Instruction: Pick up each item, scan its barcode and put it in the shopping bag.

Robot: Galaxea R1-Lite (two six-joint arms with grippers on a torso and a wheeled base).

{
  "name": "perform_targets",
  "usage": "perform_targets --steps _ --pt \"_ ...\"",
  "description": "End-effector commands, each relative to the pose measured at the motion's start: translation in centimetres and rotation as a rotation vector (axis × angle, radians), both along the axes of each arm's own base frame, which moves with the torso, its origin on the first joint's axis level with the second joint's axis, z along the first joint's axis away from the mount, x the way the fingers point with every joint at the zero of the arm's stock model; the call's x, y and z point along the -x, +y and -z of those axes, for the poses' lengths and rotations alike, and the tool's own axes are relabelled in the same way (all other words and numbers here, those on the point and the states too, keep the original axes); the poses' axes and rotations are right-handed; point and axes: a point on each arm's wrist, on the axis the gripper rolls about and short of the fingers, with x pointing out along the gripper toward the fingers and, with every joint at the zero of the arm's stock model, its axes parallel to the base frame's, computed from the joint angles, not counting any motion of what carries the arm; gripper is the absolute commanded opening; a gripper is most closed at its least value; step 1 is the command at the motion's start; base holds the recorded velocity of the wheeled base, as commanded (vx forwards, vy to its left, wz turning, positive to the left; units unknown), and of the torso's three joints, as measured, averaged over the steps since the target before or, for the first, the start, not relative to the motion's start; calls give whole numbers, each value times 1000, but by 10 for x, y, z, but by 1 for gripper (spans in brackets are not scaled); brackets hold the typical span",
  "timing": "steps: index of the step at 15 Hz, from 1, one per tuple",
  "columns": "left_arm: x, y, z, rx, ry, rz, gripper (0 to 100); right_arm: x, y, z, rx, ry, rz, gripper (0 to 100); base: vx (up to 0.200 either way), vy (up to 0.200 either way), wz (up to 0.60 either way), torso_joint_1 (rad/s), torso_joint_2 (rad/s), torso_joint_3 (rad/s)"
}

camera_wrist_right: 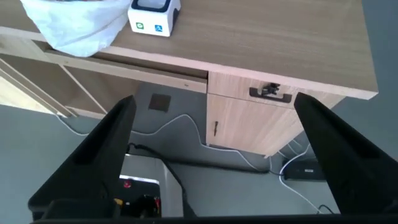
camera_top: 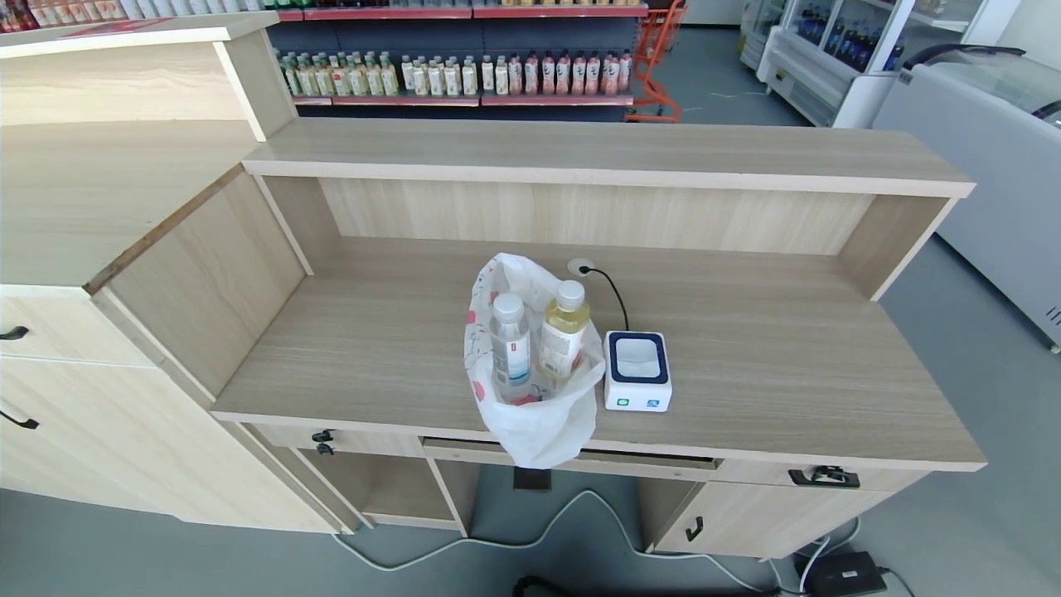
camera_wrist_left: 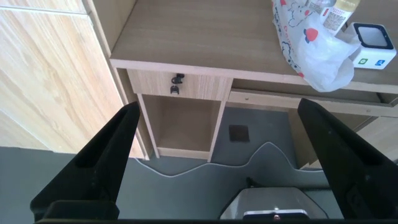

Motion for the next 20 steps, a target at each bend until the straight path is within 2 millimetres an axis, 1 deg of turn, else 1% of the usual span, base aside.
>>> perform_targets --steps 1,4,5,10,20 --pt "0 0 0 1 1 2 100 8 -1 2 1 -80 4 100 0 0 0 0 0 0" --pt "0 0 0 1 1 0 100 14 -4 5 -25 -136 97 100 0 0 0 0 0 0" --pt "0 0 0 1 1 0 100 14 -5 6 -31 -128 122 100 0 0 0 0 0 0" --pt "0 0 0 1 1 0 100 14 -6 9 -86 -96 154 100 0 0 0 0 0 0" --pt "0 0 0 1 1 0 100 14 -6 9 -85 -95 154 100 0 0 0 0 0 0"
